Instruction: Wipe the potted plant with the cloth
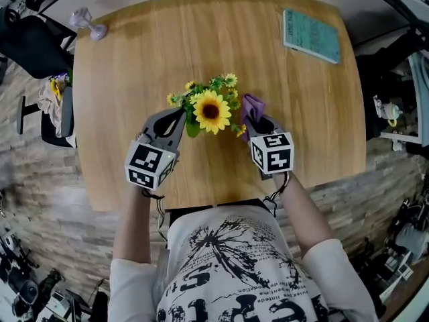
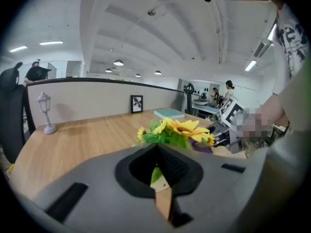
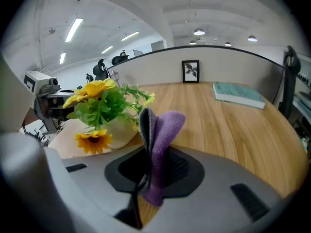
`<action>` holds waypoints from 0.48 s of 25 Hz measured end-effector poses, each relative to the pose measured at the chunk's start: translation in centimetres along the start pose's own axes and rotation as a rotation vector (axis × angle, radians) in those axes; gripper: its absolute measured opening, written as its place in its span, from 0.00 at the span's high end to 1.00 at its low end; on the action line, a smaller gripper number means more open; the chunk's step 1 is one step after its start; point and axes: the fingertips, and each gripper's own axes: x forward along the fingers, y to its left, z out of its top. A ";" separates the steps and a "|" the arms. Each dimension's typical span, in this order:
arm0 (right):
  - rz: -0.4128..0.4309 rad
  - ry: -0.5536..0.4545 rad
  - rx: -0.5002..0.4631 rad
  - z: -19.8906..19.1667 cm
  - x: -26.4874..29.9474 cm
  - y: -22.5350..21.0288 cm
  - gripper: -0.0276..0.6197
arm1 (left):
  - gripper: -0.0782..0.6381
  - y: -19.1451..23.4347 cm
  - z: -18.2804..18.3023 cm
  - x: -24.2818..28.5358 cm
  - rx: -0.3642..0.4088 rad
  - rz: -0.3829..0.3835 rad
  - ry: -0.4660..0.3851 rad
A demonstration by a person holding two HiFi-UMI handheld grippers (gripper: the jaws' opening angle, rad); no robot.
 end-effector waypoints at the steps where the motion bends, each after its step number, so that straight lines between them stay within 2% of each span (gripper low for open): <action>1: -0.001 0.014 0.009 0.0 0.4 0.2 0.84 | 0.89 0.3 -0.3 0.5 0.016 -0.009 0.020; 3: 0.000 0.039 0.019 0.3 1.2 0.8 0.84 | 0.89 0.8 -0.8 1.4 0.034 -0.037 0.051; 8: -0.001 0.075 0.044 0.5 3.0 3.0 0.84 | 0.89 1.5 -3.2 2.7 0.018 -0.135 0.105; 12: 0.024 0.049 0.071 1.1 4.0 4.6 0.84 | 0.89 1.5 -3.7 2.9 -0.060 -0.209 0.069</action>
